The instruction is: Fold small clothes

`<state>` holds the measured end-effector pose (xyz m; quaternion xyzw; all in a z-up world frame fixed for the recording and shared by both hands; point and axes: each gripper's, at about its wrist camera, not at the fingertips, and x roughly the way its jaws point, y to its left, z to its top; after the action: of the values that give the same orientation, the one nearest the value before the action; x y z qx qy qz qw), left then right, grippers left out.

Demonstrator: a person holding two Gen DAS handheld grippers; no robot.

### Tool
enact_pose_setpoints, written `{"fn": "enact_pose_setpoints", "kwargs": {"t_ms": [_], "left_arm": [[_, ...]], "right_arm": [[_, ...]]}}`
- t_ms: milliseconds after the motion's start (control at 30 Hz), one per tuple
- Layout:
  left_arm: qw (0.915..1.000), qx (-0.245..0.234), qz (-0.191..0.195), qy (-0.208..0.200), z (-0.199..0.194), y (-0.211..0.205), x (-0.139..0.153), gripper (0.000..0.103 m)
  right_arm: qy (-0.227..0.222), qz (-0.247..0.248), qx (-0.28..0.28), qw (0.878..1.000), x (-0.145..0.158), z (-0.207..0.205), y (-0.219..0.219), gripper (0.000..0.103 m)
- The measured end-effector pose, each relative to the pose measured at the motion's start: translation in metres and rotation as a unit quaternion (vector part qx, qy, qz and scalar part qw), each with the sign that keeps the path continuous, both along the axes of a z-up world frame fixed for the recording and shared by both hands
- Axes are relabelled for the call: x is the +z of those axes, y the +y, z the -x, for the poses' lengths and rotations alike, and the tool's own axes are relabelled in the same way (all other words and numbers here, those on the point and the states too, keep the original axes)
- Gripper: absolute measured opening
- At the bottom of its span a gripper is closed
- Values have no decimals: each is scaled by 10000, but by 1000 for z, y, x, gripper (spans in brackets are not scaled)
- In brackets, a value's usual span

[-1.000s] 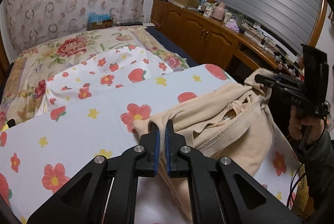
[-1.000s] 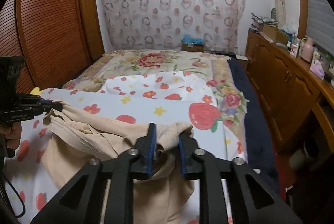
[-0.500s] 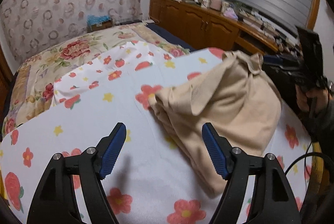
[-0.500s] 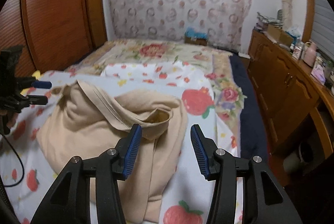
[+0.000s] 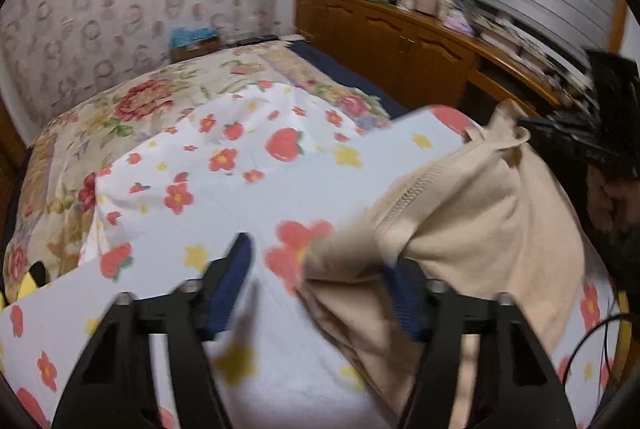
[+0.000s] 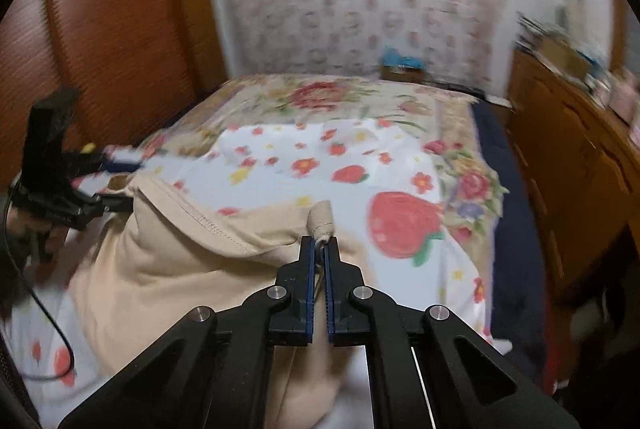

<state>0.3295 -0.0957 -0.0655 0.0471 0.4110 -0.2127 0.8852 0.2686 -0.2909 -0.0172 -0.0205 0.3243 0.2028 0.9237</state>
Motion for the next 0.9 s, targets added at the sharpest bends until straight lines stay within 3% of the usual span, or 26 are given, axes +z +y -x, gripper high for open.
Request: {"fn": "enact_pose_setpoints", "kwargs": {"t_ms": [100,200,300,367,467,667,900], "left_arm": [[9990,426,-138,-88,-9,12,-2,59],[9988,494,-8,-3,-7,23,-3,59],[9990,425,90,-32,-1,25,1,60],[9993,301,226,20,4,23,4,68],[9993,127,351,78,10,16,5,78],[9989,-173,340,282,25,-3,-7,78],[9980,-164,348,510,26,-5,-21,78]], "right_arm": [[49,77,-629,9980,-7,1,-9,4],[120,-33,-854,9963,-9,4,-14,4],[62,165,-858,9962,-6,5,-4,19],[74,215,-809,9965,-4,9,1,46],[91,244,-736,9969,-2,14,9,57],[375,281,-676,9966,-13,11,5,68],[465,117,-740,9961,-3,4,-1,73]]}}
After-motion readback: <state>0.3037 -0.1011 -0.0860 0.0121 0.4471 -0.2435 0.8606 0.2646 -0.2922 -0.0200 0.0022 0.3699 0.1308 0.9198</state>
